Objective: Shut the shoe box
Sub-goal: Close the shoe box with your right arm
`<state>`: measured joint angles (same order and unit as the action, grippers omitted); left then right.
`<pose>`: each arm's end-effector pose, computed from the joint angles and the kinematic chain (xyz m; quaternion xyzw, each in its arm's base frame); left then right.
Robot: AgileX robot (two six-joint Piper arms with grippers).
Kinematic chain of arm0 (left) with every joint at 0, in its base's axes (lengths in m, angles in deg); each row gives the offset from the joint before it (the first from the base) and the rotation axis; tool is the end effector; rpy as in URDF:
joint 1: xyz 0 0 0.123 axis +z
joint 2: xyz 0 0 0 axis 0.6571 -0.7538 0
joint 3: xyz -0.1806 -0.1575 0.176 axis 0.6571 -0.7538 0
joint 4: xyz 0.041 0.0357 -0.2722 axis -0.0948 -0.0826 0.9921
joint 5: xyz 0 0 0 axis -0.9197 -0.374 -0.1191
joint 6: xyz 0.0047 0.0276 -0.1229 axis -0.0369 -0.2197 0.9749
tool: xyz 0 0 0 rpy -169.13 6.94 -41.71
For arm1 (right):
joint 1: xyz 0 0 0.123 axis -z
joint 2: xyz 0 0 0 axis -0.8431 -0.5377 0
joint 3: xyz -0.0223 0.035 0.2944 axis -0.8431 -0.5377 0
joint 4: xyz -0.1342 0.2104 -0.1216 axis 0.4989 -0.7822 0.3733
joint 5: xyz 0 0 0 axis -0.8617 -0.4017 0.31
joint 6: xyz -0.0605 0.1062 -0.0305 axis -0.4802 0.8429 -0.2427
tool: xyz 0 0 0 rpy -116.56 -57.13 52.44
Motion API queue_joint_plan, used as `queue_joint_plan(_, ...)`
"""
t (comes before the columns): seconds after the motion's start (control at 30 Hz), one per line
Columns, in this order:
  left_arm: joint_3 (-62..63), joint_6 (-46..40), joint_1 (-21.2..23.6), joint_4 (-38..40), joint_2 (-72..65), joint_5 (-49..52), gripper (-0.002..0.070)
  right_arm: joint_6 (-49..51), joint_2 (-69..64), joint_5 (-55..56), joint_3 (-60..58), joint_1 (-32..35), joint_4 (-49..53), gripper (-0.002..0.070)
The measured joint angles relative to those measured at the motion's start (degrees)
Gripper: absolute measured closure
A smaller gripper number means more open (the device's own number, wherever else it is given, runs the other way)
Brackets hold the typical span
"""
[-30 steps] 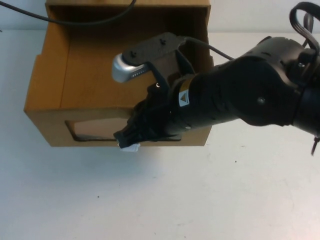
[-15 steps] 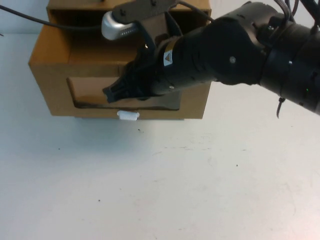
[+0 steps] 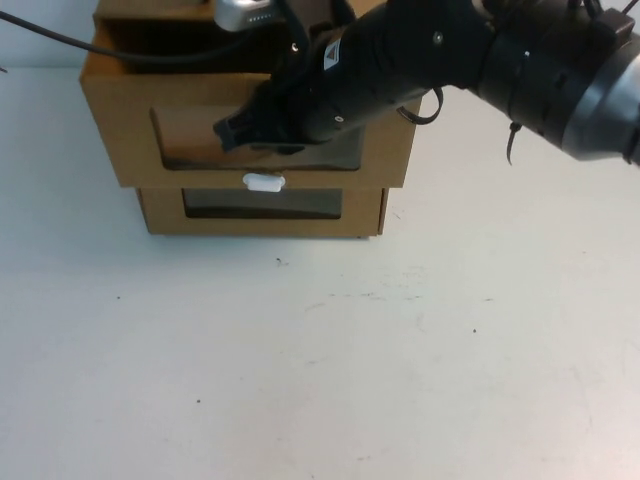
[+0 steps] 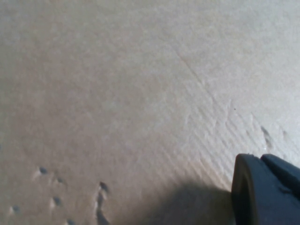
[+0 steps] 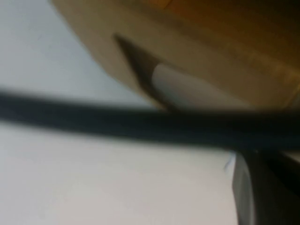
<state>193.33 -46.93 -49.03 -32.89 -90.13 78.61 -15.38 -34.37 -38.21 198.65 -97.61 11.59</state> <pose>0.4869 -0.1422 0.4052 0.2310 0.8559 -0.2854 0.3641 0.3749 0.3326 0.3581 -0.3196 0.8474 0.1923 0.3779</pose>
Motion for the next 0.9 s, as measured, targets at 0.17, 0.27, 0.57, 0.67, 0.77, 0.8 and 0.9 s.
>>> queue_joint_plan(0.17, 0.0, 0.0, 0.0, 0.0, 0.0, 0.13, 0.068, -2.46, 0.12, -5.94, 1.44, 0.0, -2.7, 0.0688)
queue_joint_plan(0.27, 0.0, -0.11, 0.0, 0.0, 0.0, 0.13, 0.068, -2.67, 1.22, -8.83, 1.64, 0.05, -2.7, 0.0688)
queue_joint_plan(0.57, 0.0, -0.2, 0.0, 0.0, 0.0, 0.17, 0.068, -2.12, 3.57, -9.42, 2.07, 4.09, -1.06, 0.0688)
queue_joint_plan(0.67, 0.0, -0.31, 0.0, 0.0, 0.0, 0.17, 0.068, -2.1, 3.33, -8.16, 2.07, 6.02, -1.9, 0.0688)
queue_joint_plan(0.77, 0.0, -0.31, 0.0, 0.0, 0.0, 0.26, 0.068, -2.1, 3.0, -6.74, 2.07, 6.84, -3.29, 0.0688)
queue_joint_plan(0.8, 0.0, -0.42, 0.0, 0.0, 0.0, 0.26, 0.068, -2.1, 2.74, -6.06, 2.07, 6.98, -3.46, 0.0688)
queue_joint_plan(0.9, 0.0, -0.42, 0.0, 0.0, 0.0, 0.26, 0.068, -2.1, 1.77, -4.19, 2.07, 7.49, -3.97, 0.0688)
